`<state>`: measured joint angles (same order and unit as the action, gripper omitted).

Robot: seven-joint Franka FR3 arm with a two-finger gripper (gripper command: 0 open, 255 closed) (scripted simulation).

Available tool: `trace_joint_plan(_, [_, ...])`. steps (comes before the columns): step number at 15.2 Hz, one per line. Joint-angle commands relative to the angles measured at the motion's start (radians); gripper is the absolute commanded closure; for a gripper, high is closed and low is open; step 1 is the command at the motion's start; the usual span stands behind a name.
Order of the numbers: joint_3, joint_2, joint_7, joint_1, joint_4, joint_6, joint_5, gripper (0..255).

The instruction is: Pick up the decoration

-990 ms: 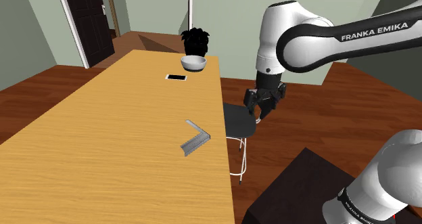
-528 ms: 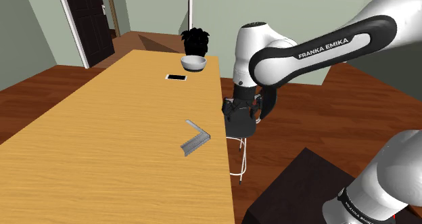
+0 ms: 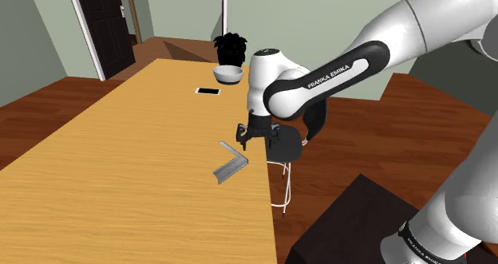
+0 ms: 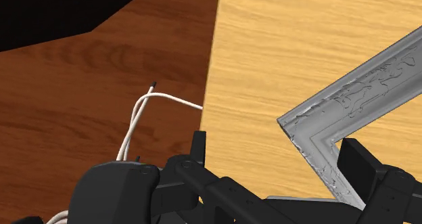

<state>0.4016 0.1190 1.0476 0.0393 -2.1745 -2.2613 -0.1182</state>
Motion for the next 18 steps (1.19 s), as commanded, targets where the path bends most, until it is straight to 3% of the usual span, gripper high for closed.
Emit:
trace_joint_plan(1, [-0.003, 0.079, 0.069, -0.015, 0.058, -0.023, -0.037, 0])
trace_joint_plan(5, [-0.027, 0.208, 0.159, -0.048, 0.165, -0.050, -0.090, 0])
trace_joint_plan(14, [-0.048, 0.278, 0.189, -0.063, 0.149, -0.130, -0.132, 0])
trace_joint_plan(15, [-0.048, 0.276, 0.187, -0.062, 0.147, -0.130, -0.131, 255])
trace_joint_plan(18, [-0.048, 0.275, 0.187, -0.062, 0.147, -0.130, -0.131, 255])
